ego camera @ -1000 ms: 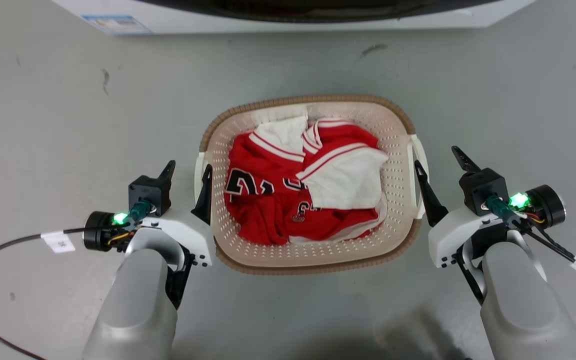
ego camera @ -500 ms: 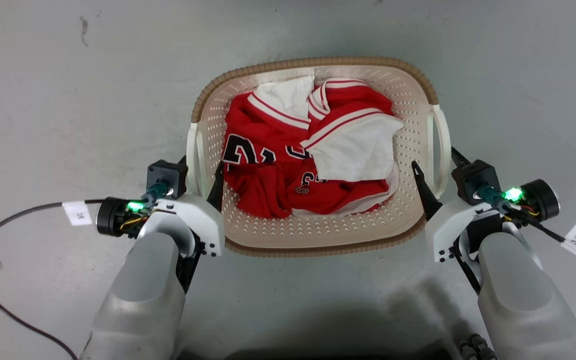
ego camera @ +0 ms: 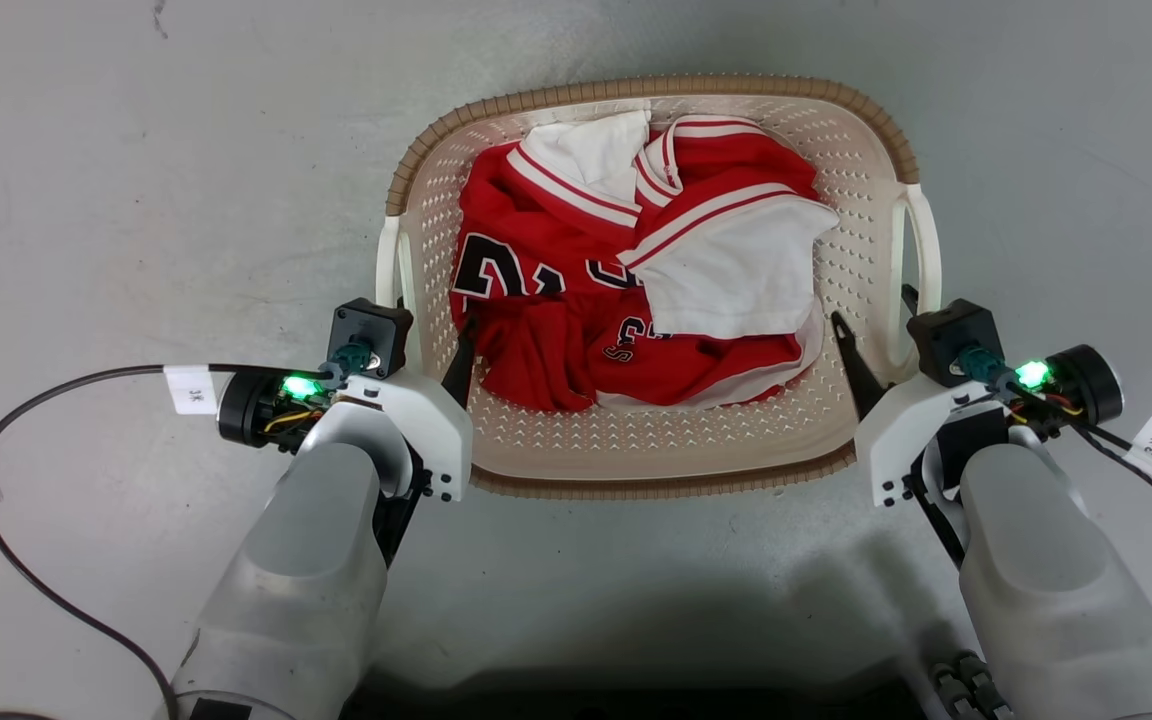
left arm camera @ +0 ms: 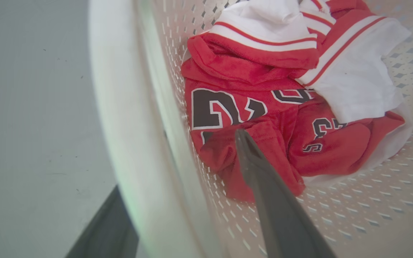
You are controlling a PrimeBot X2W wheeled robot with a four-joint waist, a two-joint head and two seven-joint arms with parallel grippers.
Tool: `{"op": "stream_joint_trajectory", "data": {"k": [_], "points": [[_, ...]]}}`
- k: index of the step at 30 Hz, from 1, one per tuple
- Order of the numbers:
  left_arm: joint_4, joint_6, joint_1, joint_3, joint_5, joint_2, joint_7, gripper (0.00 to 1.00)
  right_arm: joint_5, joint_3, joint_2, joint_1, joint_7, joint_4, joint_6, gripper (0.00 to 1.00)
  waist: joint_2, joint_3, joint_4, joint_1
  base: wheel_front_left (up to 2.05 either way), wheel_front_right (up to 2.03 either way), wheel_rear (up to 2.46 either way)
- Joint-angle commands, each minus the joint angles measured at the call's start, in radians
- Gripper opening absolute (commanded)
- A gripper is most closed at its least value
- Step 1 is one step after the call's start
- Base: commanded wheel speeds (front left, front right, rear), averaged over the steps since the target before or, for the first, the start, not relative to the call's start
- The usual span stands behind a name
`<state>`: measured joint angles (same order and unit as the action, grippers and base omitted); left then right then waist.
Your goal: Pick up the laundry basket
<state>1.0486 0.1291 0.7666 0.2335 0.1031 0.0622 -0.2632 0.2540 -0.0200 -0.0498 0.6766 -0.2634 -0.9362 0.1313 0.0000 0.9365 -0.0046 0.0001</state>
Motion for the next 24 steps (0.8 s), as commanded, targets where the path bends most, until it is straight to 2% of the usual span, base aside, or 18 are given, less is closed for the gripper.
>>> {"op": "stream_joint_trajectory", "data": {"k": [1, 2, 13, 24], "points": [[0.006, 0.001, 0.015, 0.009, 0.009, 0.002, -0.003, 0.28, 0.003, 0.004, -0.001, 0.02, -0.002, 0.006, -0.001, 0.0, 0.0, 0.003, 0.002, -0.0001, 0.0, 0.0, 0.0], [0.01, 0.001, 0.019, 0.016, 0.012, 0.001, -0.003, 0.0, 0.004, 0.006, -0.001, 0.019, -0.002, 0.004, -0.001, 0.0, 0.0, 0.005, 0.002, -0.0001, 0.0, 0.0, 0.0], [0.045, 0.004, 0.014, 0.061, 0.052, 0.012, -0.003, 0.0, 0.016, 0.01, -0.008, 0.008, -0.002, -0.049, -0.001, 0.0, 0.0, -0.05, 0.003, -0.0001, 0.0, 0.0, 0.0], [0.143, 0.002, -0.05, 0.093, 0.092, 0.011, -0.003, 0.0, -0.019, -0.049, -0.009, -0.033, -0.003, -0.14, -0.001, 0.0, 0.0, -0.233, -0.015, -0.0001, 0.0, 0.0, 0.0]]}}
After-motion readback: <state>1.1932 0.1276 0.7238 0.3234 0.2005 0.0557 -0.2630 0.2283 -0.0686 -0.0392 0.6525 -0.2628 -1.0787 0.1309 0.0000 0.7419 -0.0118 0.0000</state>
